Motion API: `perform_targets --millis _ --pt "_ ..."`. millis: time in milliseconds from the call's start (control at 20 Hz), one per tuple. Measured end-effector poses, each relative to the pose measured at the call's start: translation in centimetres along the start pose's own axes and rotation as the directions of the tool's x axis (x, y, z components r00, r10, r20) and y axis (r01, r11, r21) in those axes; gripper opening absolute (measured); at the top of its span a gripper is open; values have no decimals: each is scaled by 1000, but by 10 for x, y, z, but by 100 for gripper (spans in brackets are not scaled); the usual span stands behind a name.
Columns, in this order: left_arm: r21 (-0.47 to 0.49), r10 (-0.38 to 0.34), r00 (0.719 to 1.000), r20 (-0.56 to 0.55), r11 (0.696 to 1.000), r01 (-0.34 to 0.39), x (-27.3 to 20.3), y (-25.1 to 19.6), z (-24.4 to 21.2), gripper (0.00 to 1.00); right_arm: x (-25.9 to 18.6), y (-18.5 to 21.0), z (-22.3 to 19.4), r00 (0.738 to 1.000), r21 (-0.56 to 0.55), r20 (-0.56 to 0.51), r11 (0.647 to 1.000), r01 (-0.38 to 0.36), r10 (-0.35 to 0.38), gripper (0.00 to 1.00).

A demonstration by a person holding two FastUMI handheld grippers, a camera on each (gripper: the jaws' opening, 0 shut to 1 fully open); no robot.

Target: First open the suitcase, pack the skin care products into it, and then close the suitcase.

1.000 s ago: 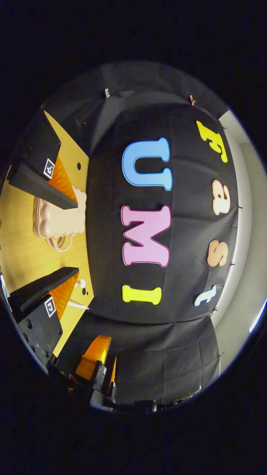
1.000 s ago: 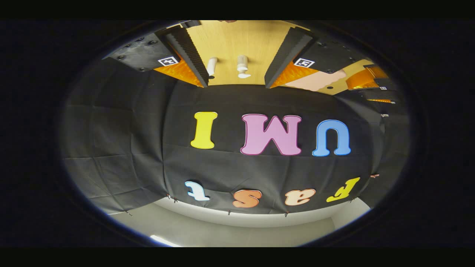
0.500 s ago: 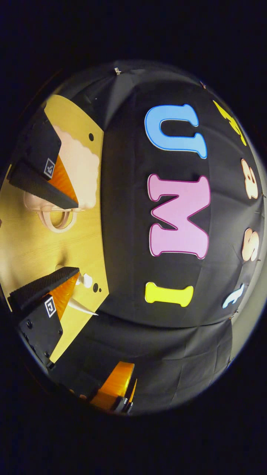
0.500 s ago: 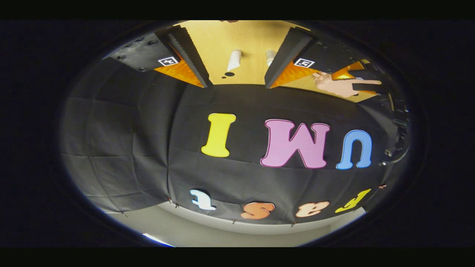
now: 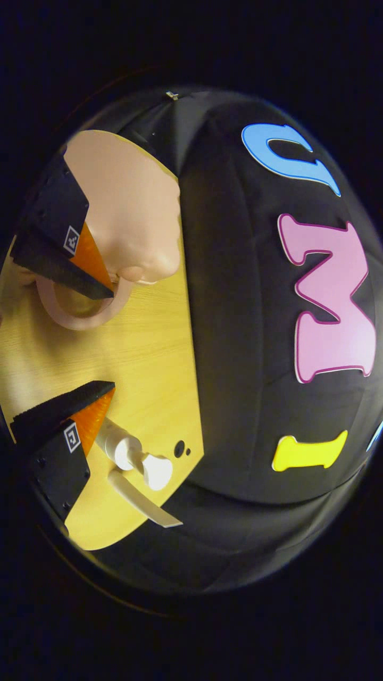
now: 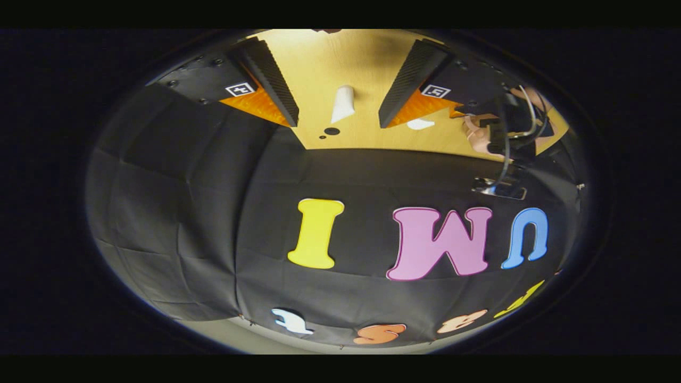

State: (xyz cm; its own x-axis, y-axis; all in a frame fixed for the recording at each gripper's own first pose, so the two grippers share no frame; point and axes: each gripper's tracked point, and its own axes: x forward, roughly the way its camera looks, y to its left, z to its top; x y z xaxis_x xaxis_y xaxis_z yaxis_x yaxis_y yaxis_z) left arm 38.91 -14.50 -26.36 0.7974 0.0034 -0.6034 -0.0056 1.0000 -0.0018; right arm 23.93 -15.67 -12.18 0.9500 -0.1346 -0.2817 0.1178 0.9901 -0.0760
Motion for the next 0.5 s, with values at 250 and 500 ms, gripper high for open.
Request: perform_targets --millis 250,500 --pt "-11 65 989 -130 998 -67 31 2 -28 73 12 6 -7 999 18 -26 999 -34 34 96" --pt "-41 63 973 -222 996 -74 47 25 -47 22 7 8 -5 999 4 -9 1000 -31 31 96"
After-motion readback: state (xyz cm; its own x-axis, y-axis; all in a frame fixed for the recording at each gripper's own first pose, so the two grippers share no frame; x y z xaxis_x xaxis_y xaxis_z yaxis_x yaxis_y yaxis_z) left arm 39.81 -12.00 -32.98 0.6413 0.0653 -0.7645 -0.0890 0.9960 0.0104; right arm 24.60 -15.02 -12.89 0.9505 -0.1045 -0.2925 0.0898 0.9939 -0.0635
